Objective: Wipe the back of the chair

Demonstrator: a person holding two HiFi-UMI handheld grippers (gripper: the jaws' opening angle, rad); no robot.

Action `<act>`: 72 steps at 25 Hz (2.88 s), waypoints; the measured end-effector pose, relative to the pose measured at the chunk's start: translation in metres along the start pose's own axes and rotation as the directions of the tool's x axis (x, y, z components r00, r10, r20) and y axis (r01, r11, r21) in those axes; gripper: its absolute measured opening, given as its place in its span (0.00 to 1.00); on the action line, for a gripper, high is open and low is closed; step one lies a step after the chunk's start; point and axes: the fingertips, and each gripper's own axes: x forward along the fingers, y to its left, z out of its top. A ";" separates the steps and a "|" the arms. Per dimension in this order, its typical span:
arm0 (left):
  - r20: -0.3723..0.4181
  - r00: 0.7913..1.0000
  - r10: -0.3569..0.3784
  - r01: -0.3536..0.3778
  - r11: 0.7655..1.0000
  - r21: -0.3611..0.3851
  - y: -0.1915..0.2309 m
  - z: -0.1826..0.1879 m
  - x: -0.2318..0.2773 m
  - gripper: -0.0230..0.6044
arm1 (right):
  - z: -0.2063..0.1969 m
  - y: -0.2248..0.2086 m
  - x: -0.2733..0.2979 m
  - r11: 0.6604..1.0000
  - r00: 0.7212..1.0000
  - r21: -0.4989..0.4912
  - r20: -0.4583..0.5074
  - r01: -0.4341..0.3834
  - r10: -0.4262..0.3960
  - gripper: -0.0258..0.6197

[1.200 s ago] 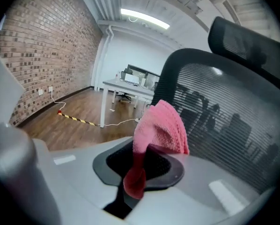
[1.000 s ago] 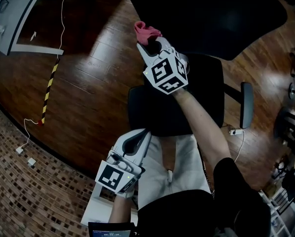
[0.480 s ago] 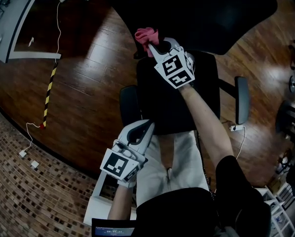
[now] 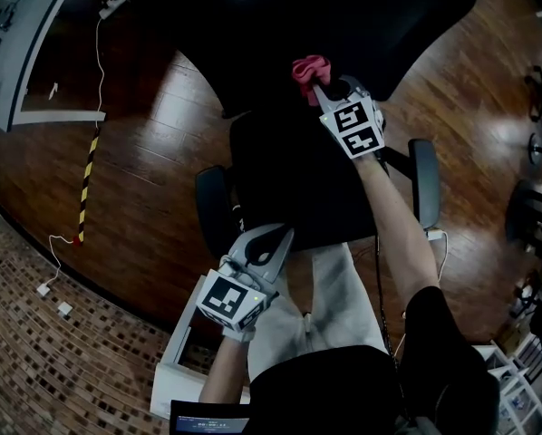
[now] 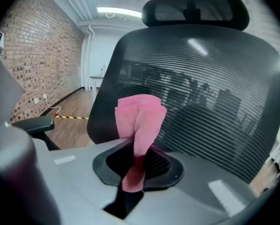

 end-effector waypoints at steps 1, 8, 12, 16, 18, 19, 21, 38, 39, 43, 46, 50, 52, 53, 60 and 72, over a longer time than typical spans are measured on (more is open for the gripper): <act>0.002 1.000 -0.004 0.004 1.000 0.002 -0.003 0.001 0.004 0.02 | -0.007 -0.010 -0.005 1.000 1.000 0.003 -0.008 0.017 -0.017 0.11; -0.026 1.000 -0.014 0.014 1.000 0.020 -0.018 0.006 0.028 0.02 | -0.052 -0.075 -0.040 0.991 0.991 0.057 -0.059 0.120 -0.116 0.11; -0.036 0.998 -0.044 0.046 0.998 0.034 -0.026 0.002 0.039 0.02 | -0.069 -0.096 -0.055 0.983 0.983 0.074 -0.090 0.169 -0.162 0.11; -0.048 0.997 -0.059 0.061 0.997 0.037 -0.032 0.000 0.049 0.02 | -0.085 -0.116 -0.068 0.971 0.970 0.098 -0.124 0.220 -0.207 0.11; -0.052 0.996 -0.069 0.071 0.997 0.038 -0.036 -0.002 0.053 0.02 | -0.093 -0.126 -0.076 0.963 0.963 0.114 -0.142 0.245 -0.229 0.11; -0.056 0.996 -0.071 0.073 0.997 0.036 -0.038 -0.002 0.054 0.02 | -0.098 -0.131 -0.079 0.958 0.959 0.123 -0.151 0.259 -0.240 0.11; -0.060 0.996 -0.072 0.074 0.997 0.032 -0.039 -0.002 0.054 0.02 | -0.105 -0.141 -0.086 0.945 0.948 0.145 -0.171 0.293 -0.267 0.11; -0.036 0.998 -0.042 0.041 0.999 -0.021 -0.015 -0.017 0.007 0.02 | -0.131 -0.111 -0.069 0.899 0.884 0.146 -0.303 0.413 -0.357 0.11; -0.030 0.999 -0.037 0.036 0.999 -0.025 -0.011 -0.018 0.002 0.02 | -0.127 -0.101 -0.061 0.907 0.891 0.140 -0.296 0.396 -0.344 0.11; -0.011 1.000 -0.010 0.009 0.999 -0.035 0.002 -0.020 -0.012 0.02 | -0.102 -0.058 -0.030 0.944 0.924 0.094 -0.256 0.315 -0.283 0.11; 0.003 1.000 0.008 -0.007 0.999 -0.046 0.011 -0.018 -0.024 0.02 | -0.077 -0.025 -0.008 0.965 0.946 0.058 -0.221 0.256 -0.238 0.11; 0.000 0.999 0.035 -0.035 0.997 -0.066 0.023 -0.020 -0.040 0.02 | -0.051 0.012 0.014 0.977 0.961 0.043 -0.196 0.209 -0.197 0.11; 0.007 0.999 0.048 -0.047 0.996 -0.073 0.029 -0.019 -0.047 0.02 | -0.042 0.026 0.020 0.979 0.965 0.045 -0.186 0.197 -0.186 0.11; 0.013 0.999 0.052 -0.051 0.996 -0.076 0.032 -0.021 -0.050 0.02 | -0.038 0.034 0.022 0.982 0.968 0.041 -0.180 0.186 -0.176 0.11; 0.046 0.997 0.067 -0.062 0.993 -0.099 0.051 -0.021 -0.069 0.02 | -0.001 0.094 0.054 0.995 0.986 -0.003 -0.139 0.097 -0.096 0.11; 0.032 0.997 0.067 -0.064 0.994 -0.088 0.070 -0.018 -0.080 0.02 | 0.032 0.177 0.079 0.996 0.996 -0.077 -0.079 -0.053 0.047 0.11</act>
